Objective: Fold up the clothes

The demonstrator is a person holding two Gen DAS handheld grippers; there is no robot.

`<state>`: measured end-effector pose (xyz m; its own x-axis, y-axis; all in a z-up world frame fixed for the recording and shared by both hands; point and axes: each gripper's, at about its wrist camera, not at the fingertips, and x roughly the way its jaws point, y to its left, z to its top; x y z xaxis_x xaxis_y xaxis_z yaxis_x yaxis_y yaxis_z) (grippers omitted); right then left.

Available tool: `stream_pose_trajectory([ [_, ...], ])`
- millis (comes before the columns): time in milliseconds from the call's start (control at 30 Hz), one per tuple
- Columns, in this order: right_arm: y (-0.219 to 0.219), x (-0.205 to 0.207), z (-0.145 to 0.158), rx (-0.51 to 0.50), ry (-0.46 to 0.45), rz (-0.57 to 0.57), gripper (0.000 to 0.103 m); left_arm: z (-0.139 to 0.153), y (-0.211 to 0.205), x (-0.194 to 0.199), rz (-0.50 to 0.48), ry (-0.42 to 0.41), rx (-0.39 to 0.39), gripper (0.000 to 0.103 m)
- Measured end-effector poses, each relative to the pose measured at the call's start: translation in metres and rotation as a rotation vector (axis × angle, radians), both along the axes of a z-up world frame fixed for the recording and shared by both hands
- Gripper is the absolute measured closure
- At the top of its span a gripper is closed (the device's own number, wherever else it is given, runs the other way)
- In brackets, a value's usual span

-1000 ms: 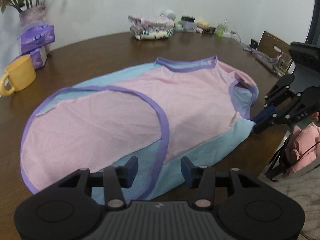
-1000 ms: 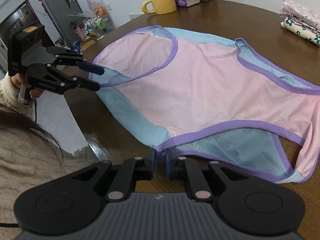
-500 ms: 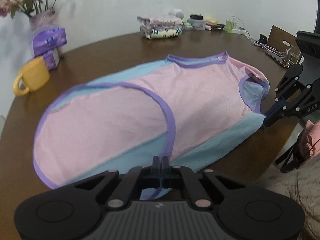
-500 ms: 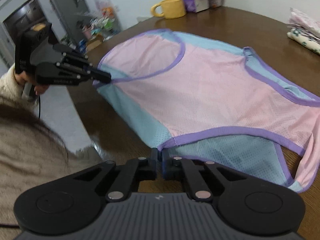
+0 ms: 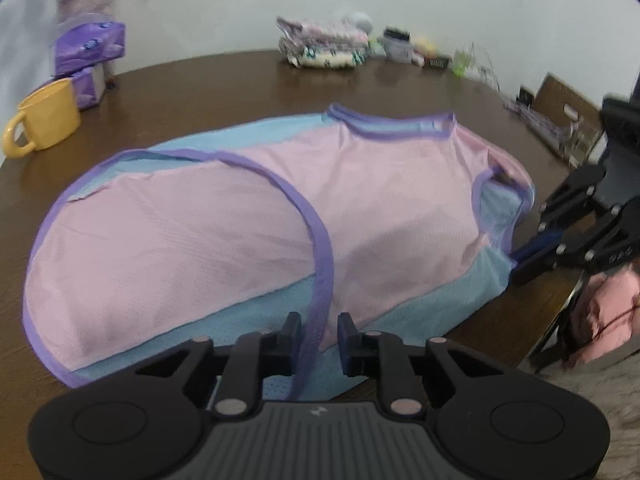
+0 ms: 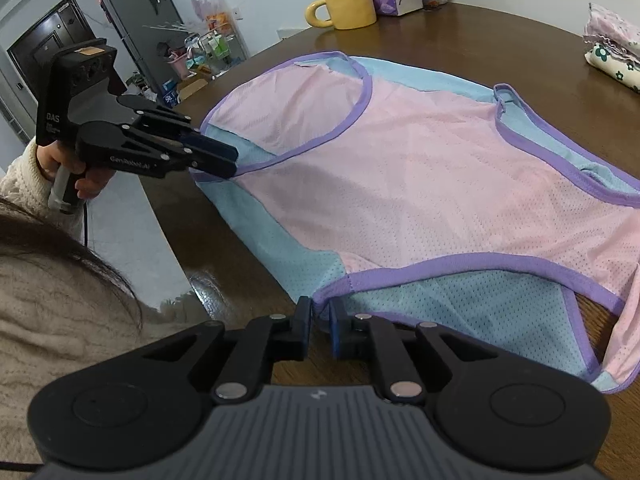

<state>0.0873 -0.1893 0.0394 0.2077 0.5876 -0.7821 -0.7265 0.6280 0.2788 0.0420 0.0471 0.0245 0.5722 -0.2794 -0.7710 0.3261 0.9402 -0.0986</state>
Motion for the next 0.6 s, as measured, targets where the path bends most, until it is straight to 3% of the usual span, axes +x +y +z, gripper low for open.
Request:
stream_pose_trajectory([
  [33,0.001,-0.001,0.000,-0.002,-0.003,0.001,0.093,0.001,0.000,-0.001,0.003,-0.007,0.012,0.101],
  [167,0.003,-0.005,0.003,-0.021,-0.022,0.020,0.096,0.003,0.002,-0.008,0.014,-0.031,0.056,0.101],
  [300,0.004,-0.009,0.000,-0.051,-0.016,0.039,0.095,0.001,0.006,-0.013,0.030,-0.017,0.039,0.098],
  [400,-0.002,-0.007,0.008,-0.015,-0.015,0.012,0.092,0.011,0.010,-0.012,0.064,-0.042,-0.013,0.075],
  [433,-0.005,-0.005,0.011,-0.001,-0.017,-0.003,0.090,0.015,0.011,-0.012,0.075,-0.055,-0.027,0.060],
  [467,-0.009,-0.003,0.014,0.010,-0.025,-0.022,0.082,0.019,0.011,-0.011,0.078,-0.073,-0.024,0.053],
  [500,-0.011,-0.001,0.016,0.009,-0.038,-0.044,0.072,0.021,0.011,-0.010,0.084,-0.084,-0.016,0.051],
  [600,-0.013,0.012,0.020,-0.029,-0.077,-0.121,0.069,0.028,0.012,-0.001,0.106,-0.091,0.005,0.048],
])
